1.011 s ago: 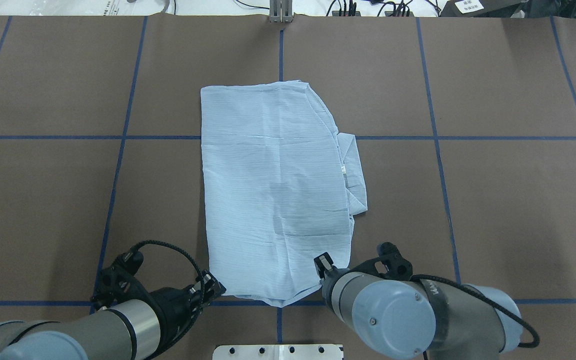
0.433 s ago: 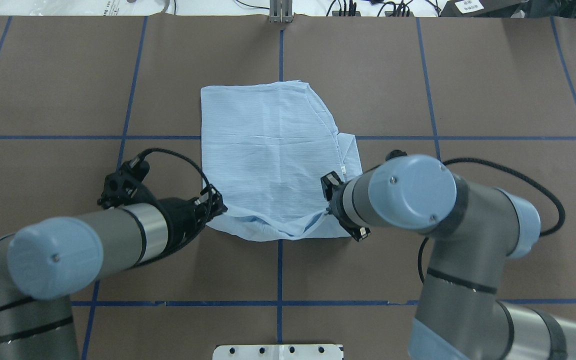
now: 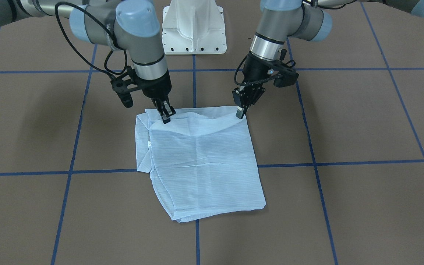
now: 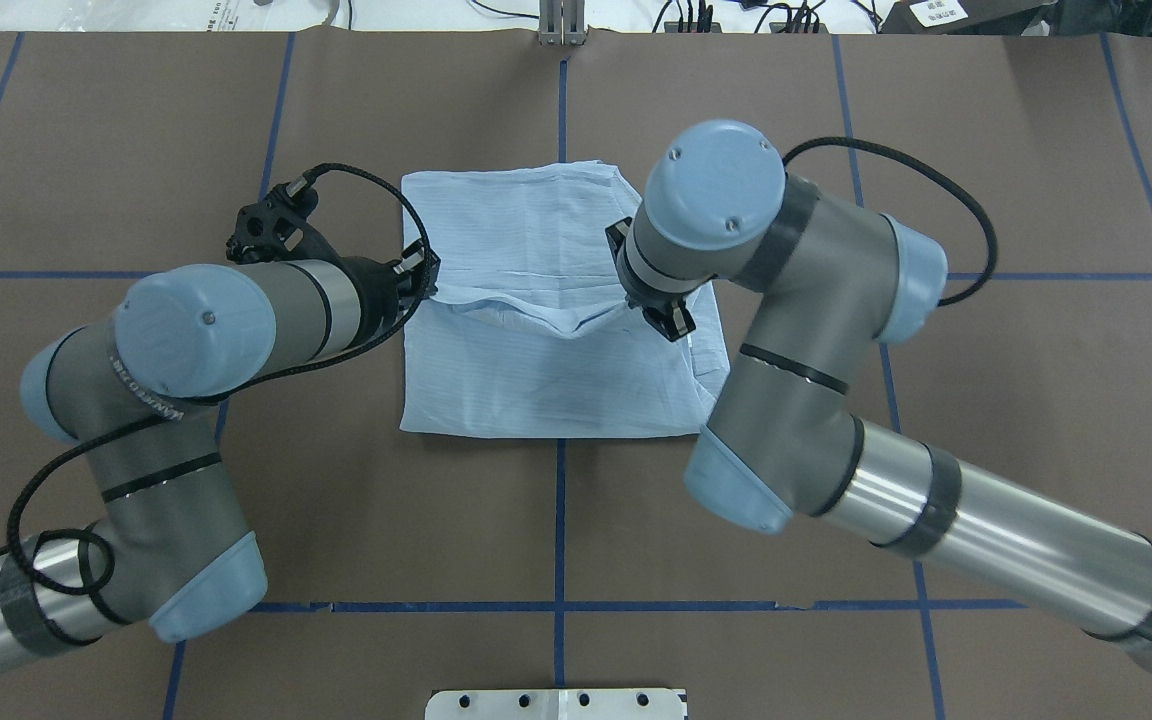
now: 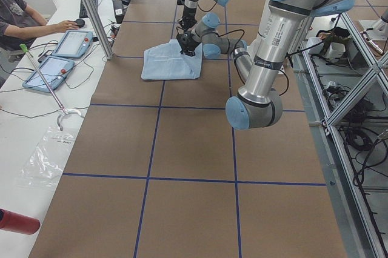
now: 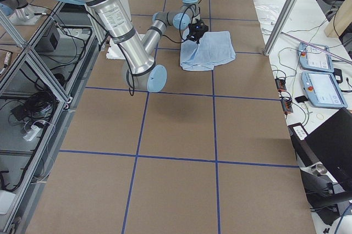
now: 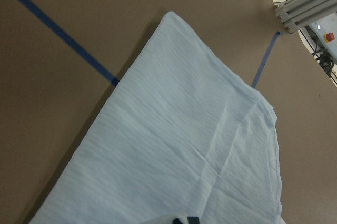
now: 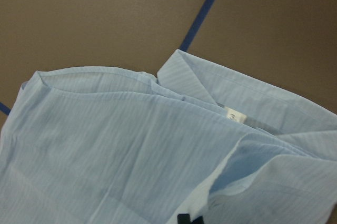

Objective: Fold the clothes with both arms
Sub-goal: 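Lift the near edge with both grippers and fold it away from the robot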

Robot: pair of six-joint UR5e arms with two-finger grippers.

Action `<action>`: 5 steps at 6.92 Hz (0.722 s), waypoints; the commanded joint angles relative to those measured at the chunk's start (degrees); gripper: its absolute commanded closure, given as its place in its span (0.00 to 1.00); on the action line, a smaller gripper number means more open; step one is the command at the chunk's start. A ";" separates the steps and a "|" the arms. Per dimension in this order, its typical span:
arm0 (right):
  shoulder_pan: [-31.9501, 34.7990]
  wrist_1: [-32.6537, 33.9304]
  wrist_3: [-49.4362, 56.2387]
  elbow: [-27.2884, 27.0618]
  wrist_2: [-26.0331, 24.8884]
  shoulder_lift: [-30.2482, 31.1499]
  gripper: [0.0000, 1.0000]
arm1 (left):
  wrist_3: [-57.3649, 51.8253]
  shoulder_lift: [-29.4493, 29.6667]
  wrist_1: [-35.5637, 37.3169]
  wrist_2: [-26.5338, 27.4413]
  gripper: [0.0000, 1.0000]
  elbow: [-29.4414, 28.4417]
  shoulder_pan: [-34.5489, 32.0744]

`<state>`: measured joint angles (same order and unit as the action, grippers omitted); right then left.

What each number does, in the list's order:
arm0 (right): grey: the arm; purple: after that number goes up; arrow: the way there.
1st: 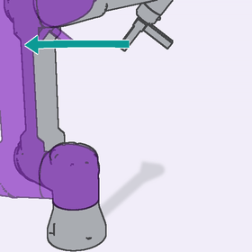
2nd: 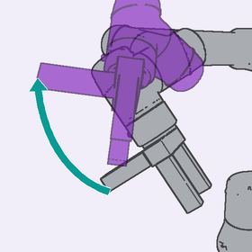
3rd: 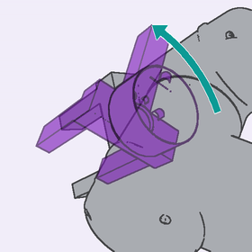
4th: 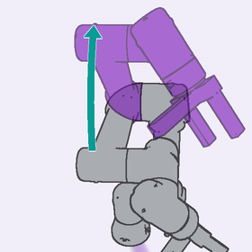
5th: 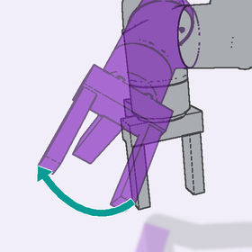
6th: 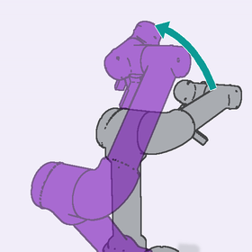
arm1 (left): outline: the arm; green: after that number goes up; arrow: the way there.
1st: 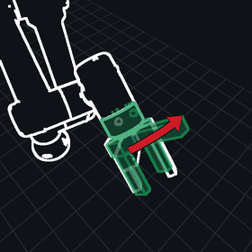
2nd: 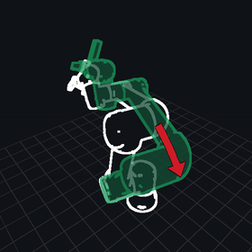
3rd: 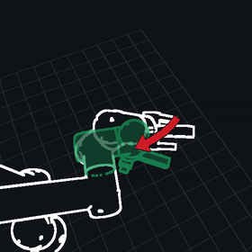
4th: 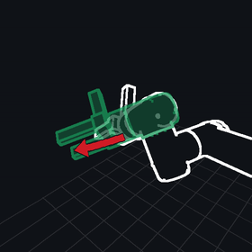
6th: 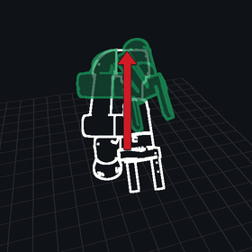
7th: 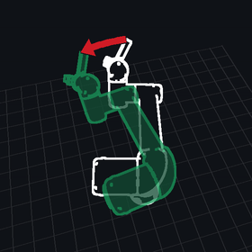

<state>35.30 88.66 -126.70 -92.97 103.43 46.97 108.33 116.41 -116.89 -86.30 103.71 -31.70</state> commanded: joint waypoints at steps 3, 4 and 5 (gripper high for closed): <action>7.75 -14.70 6.46 29.36 5.80 -12.93 1.00 | -3.56 7.41 -12.26 -0.36 1.00 -20.51 -6.43; 8.37 -15.44 7.94 32.65 6.08 -14.69 1.00 | -4.00 9.08 -15.18 -0.36 1.00 -25.26 -7.58; 9.25 -15.45 9.35 35.20 6.09 -16.63 1.00 | -4.44 10.31 -17.21 -0.27 1.00 -28.44 -7.68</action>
<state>43.41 74.12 -119.08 -61.83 109.17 32.80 104.44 124.98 -130.96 -86.62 80.07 -38.70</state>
